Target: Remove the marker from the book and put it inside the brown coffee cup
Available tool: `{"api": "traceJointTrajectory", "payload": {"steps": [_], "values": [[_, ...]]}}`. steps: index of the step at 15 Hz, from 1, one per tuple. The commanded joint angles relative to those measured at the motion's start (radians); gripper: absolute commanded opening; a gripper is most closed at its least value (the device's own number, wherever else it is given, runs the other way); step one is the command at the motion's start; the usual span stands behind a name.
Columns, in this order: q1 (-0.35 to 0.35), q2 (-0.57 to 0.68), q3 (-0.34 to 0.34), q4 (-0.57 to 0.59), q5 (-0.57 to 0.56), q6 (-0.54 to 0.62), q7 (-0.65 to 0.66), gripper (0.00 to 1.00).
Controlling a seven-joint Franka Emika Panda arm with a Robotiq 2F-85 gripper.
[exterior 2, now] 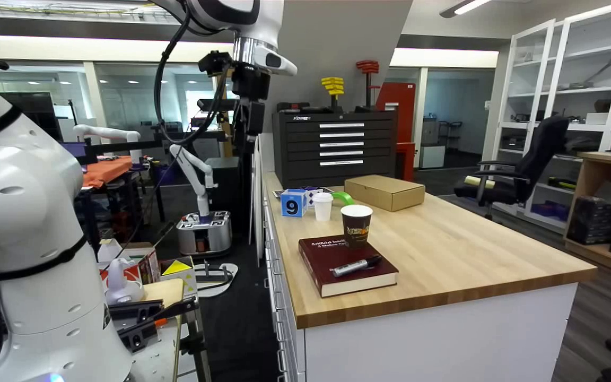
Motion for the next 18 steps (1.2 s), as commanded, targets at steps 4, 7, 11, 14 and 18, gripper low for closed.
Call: {"api": "traceJointTrajectory", "payload": {"steps": [4,7,11,14,18], "values": [[-0.018,0.006,0.007,-0.012,-0.026,0.069,0.009,1.00],[-0.041,0.035,0.005,-0.026,-0.083,0.211,0.003,1.00],[-0.073,0.110,-0.002,-0.031,-0.194,0.364,0.001,1.00],[-0.090,0.176,-0.016,-0.022,-0.260,0.434,-0.005,1.00],[-0.085,0.206,-0.029,-0.022,-0.269,0.441,-0.002,1.00]]}}
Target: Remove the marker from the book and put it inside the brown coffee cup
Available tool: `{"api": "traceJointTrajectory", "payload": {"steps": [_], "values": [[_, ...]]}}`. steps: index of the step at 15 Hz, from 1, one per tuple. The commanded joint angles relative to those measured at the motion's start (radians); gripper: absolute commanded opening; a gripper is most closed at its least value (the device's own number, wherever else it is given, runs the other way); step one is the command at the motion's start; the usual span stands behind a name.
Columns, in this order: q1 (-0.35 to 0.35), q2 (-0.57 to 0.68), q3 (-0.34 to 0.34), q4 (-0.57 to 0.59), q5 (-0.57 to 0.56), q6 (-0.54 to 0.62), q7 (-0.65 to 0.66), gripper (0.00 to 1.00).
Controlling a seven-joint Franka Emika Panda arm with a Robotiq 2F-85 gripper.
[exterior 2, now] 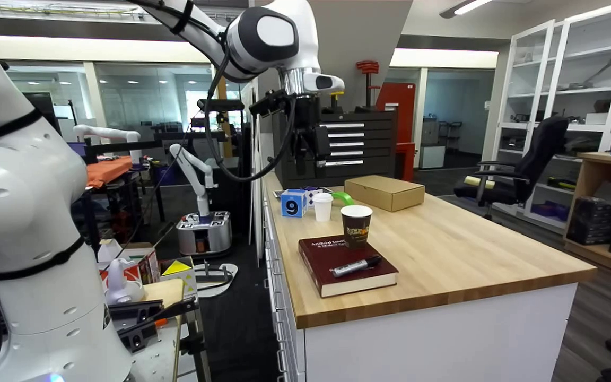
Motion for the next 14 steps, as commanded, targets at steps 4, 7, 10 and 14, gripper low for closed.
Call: {"api": "traceJointTrajectory", "payload": {"steps": [4,7,10,14], "values": [[0.010,0.016,-0.009,0.004,-0.002,-0.001,0.002,1.00],[0.011,0.025,-0.013,0.000,0.004,0.016,-0.005,1.00],[0.008,0.055,-0.016,-0.013,-0.005,0.066,-0.017,1.00],[0.006,0.105,-0.017,-0.037,-0.033,0.185,-0.035,1.00]]}}
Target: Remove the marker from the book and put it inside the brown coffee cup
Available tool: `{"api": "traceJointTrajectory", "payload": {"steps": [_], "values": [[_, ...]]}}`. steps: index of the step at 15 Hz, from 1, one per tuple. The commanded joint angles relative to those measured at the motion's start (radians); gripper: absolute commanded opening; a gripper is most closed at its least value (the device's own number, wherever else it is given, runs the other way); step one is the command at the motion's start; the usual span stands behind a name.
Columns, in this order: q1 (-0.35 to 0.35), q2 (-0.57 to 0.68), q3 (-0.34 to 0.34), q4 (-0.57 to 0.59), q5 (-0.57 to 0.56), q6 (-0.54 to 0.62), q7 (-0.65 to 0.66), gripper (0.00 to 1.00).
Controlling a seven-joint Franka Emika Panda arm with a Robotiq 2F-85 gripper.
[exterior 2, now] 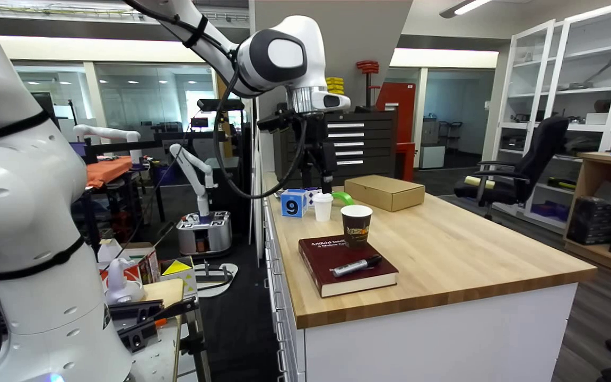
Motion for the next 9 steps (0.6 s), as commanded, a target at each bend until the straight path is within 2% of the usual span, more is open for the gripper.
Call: {"api": "traceJointTrajectory", "payload": {"steps": [1,9], "values": [[-0.001,0.046,-0.011,-0.031,-0.044,0.121,-0.025,1.00],[-0.017,0.190,-0.051,-0.025,-0.114,0.297,-0.052,1.00]]}}
